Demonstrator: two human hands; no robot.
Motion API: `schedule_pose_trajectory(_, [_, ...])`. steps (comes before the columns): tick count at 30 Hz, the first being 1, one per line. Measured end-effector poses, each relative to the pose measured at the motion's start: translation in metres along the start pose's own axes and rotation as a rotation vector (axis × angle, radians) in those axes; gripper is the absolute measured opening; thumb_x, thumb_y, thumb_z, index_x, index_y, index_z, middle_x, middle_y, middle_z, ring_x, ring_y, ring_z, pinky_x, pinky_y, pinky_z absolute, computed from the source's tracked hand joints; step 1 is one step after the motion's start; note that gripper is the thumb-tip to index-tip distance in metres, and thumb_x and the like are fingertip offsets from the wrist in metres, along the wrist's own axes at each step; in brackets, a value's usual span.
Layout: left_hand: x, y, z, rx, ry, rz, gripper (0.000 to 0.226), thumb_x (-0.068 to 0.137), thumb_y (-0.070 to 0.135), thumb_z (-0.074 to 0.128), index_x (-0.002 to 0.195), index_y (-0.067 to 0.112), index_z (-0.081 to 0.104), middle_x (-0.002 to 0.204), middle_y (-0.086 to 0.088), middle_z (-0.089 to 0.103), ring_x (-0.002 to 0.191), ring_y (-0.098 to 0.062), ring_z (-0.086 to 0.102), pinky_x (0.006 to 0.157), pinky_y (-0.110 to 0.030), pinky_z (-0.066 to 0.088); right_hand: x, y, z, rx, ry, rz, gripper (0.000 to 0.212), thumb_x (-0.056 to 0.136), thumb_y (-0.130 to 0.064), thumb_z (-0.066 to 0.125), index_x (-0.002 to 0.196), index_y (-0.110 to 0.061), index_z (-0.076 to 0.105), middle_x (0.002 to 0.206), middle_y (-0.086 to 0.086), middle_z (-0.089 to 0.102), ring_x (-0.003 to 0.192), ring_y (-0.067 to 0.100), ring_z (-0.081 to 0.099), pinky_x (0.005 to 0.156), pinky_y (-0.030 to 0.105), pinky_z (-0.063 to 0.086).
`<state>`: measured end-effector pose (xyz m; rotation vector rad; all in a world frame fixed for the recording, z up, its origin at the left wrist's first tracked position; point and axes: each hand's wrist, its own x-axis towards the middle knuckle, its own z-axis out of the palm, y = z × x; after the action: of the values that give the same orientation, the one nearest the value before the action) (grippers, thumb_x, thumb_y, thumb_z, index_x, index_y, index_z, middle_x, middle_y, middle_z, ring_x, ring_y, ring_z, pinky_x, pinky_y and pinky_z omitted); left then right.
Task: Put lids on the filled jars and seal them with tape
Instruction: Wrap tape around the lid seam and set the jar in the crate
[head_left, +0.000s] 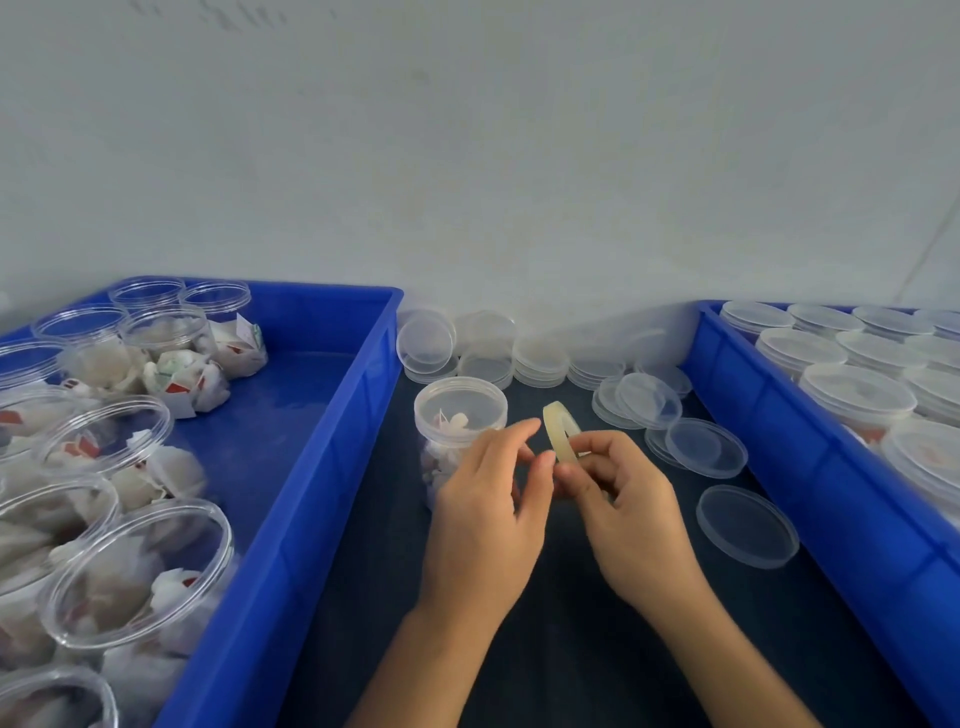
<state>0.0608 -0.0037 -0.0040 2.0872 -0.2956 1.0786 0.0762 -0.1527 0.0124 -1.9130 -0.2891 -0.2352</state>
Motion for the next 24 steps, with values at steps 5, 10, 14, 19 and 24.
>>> schedule_pose_trajectory(5, [0.001, -0.002, -0.003, -0.067, -0.044, 0.006, 0.029, 0.099, 0.012, 0.075, 0.129, 0.01, 0.075, 0.109, 0.003, 0.077, 0.099, -0.006, 0.07, 0.089, -0.028, 0.06, 0.0, 0.0, -0.001, 0.042, 0.012, -0.09, 0.023, 0.098, -0.026, 0.073, 0.109, -0.043, 0.061, 0.091, -0.021, 0.078, 0.092, -0.001, 0.074, 0.08, 0.008, 0.049])
schedule_pose_trajectory(10, [0.0, 0.002, -0.001, -0.063, 0.057, 0.038, 0.026, 0.093, 0.008, 0.082, 0.119, 0.006, 0.079, 0.106, 0.0, 0.077, 0.097, -0.008, 0.072, 0.088, -0.025, 0.06, -0.001, -0.001, 0.001, 0.045, 0.038, -0.146, 0.033, 0.096, -0.032, 0.072, 0.103, -0.062, 0.06, 0.091, -0.023, 0.077, 0.092, -0.002, 0.073, 0.081, 0.009, 0.05])
schedule_pose_trajectory(14, [0.001, 0.002, -0.001, -0.061, 0.065, 0.055, 0.023, 0.092, 0.004, 0.084, 0.114, 0.005, 0.08, 0.107, -0.002, 0.076, 0.096, -0.008, 0.071, 0.087, -0.021, 0.059, -0.001, 0.002, 0.001, 0.06, 0.022, -0.139, 0.018, 0.096, -0.033, 0.069, 0.105, -0.048, 0.064, 0.089, -0.021, 0.078, 0.09, -0.001, 0.074, 0.08, 0.01, 0.052])
schedule_pose_trajectory(19, [0.0, 0.003, 0.002, -0.066, 0.058, 0.074, 0.019, 0.092, 0.0, 0.082, 0.111, 0.003, 0.081, 0.104, -0.004, 0.075, 0.094, -0.008, 0.069, 0.089, -0.008, 0.051, -0.003, 0.002, -0.005, 0.025, -0.037, -0.174, 0.015, 0.102, -0.035, 0.055, 0.113, -0.033, 0.065, 0.095, -0.018, 0.076, 0.094, 0.004, 0.073, 0.08, 0.013, 0.053])
schedule_pose_trajectory(24, [0.0, 0.009, 0.005, -0.14, 0.046, -0.066, 0.014, 0.088, 0.0, 0.085, 0.1, 0.008, 0.083, 0.097, 0.003, 0.076, 0.09, -0.003, 0.069, 0.084, -0.01, 0.053, -0.005, 0.007, -0.005, -0.049, -0.09, -0.191, 0.026, 0.112, -0.02, 0.04, 0.112, -0.028, 0.065, 0.092, -0.006, 0.07, 0.087, 0.016, 0.066, 0.077, 0.022, 0.053])
